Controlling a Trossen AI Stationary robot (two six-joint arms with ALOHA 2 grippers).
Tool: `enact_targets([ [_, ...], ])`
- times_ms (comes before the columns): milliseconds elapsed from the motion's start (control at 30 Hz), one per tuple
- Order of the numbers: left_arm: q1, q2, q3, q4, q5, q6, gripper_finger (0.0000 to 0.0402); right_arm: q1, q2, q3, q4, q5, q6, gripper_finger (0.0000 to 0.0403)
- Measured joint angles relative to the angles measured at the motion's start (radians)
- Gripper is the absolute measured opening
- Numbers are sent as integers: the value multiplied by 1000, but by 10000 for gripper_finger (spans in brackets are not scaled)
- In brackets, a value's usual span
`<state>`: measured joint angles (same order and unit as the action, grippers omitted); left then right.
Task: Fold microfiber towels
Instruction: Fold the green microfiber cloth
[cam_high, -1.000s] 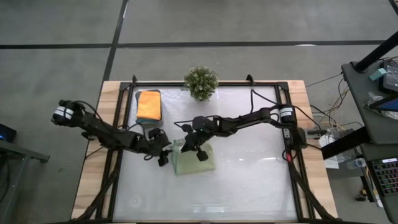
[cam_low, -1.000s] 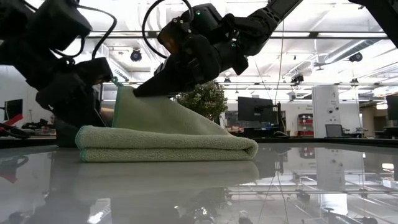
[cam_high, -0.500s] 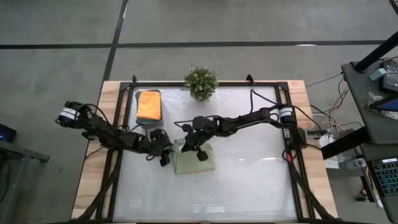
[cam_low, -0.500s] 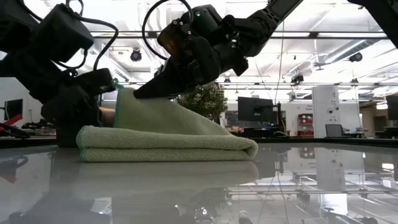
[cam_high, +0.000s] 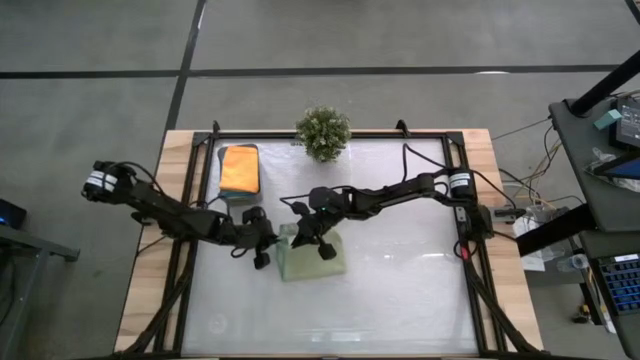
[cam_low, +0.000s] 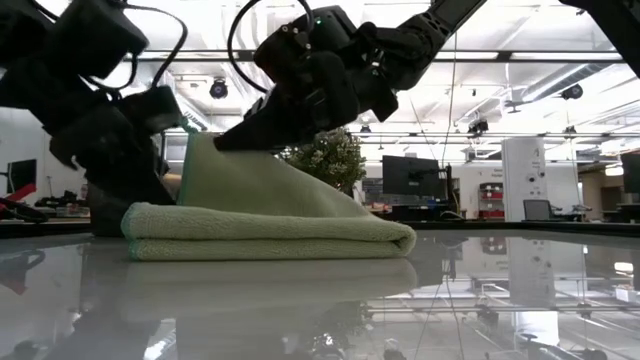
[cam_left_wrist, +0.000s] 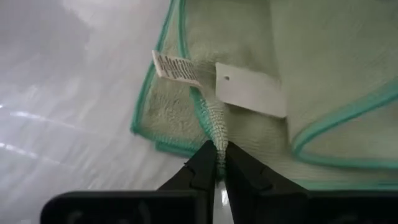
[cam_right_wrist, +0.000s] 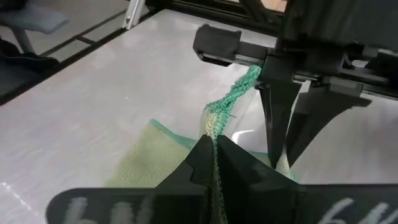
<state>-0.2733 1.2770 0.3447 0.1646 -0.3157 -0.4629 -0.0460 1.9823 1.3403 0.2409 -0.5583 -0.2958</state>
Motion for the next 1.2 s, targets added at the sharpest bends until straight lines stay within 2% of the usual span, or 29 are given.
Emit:
enact_targets([
  [100,0,-42,0,2,-7,20,13,0,0,7,3,15,-2,9],
  [233,0,-104,10,4,-13,64,13,0,0,7,4,141,-18,9],
  [433,1,-166,17,8,-30,134,13,-3,0,7,21,208,-21,9],
  [600,5,-156,12,3,-39,138,13,-8,0,7,35,256,-37,9],
  [733,7,-109,12,4,-86,139,13,-11,0,7,49,357,-14,9],
  [967,12,-68,27,11,-118,157,13,-12,0,7,48,349,-7,16],
  [1200,12,-87,26,10,-144,157,13,-19,0,5,44,355,8,67],
])
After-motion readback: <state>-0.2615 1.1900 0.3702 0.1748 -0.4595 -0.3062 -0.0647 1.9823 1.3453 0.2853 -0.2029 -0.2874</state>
